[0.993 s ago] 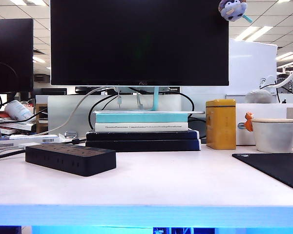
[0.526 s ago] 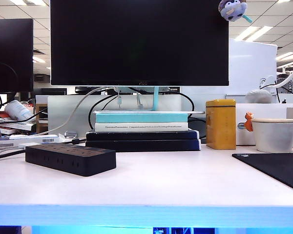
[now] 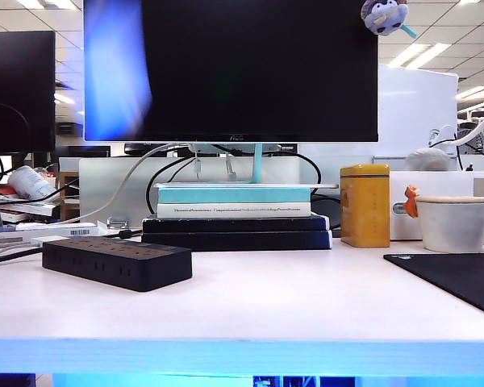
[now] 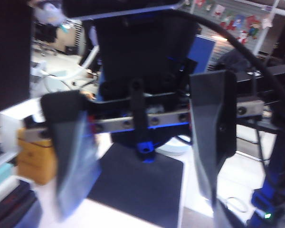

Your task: Plug the white charger into the left socket.

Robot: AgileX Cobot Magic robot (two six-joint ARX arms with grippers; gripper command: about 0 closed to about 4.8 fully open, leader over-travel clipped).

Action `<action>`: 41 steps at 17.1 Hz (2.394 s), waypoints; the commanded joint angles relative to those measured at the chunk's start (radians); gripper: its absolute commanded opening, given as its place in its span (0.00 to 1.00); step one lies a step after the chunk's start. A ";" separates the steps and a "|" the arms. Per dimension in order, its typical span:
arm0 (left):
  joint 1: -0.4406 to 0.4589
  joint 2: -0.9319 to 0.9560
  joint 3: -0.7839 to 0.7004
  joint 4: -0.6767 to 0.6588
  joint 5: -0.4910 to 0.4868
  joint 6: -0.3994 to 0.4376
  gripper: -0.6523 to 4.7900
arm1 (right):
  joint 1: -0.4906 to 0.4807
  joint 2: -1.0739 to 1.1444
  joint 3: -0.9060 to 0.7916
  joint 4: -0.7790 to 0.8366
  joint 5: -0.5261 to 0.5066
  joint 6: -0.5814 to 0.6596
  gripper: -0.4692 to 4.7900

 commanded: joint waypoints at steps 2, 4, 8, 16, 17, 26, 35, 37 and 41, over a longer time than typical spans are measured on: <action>0.061 -0.004 0.005 -0.021 -0.040 0.003 1.00 | -0.042 -0.007 0.007 0.005 -0.020 -0.005 0.68; 0.060 -0.004 0.005 -0.040 -0.087 0.050 1.00 | -0.045 -0.006 0.007 -0.014 -0.031 -0.009 0.68; 0.061 -0.004 0.005 -0.016 -0.130 0.053 1.00 | -0.045 -0.006 0.007 -0.076 -0.047 -0.050 0.68; 0.060 -0.004 0.005 0.063 -0.204 0.023 1.00 | -0.053 -0.004 0.004 -0.766 0.098 -0.724 0.75; 0.060 -0.004 0.005 0.083 -0.230 0.018 1.00 | -0.053 -0.004 0.000 -0.802 0.137 -0.779 0.75; 0.038 -0.004 0.005 0.175 -0.269 -0.030 1.00 | 0.096 0.109 -0.002 -0.798 0.288 -0.799 1.00; 0.036 -0.004 0.005 0.177 -0.284 -0.030 1.00 | 0.245 0.152 -0.002 -0.685 0.683 -0.668 1.00; 0.036 -0.004 0.005 0.177 -0.287 -0.030 1.00 | 0.251 0.164 -0.072 -0.570 0.767 -0.580 1.00; 0.037 -0.004 0.005 0.177 -0.295 -0.030 1.00 | 0.280 0.166 -0.146 -0.479 0.865 -0.518 1.00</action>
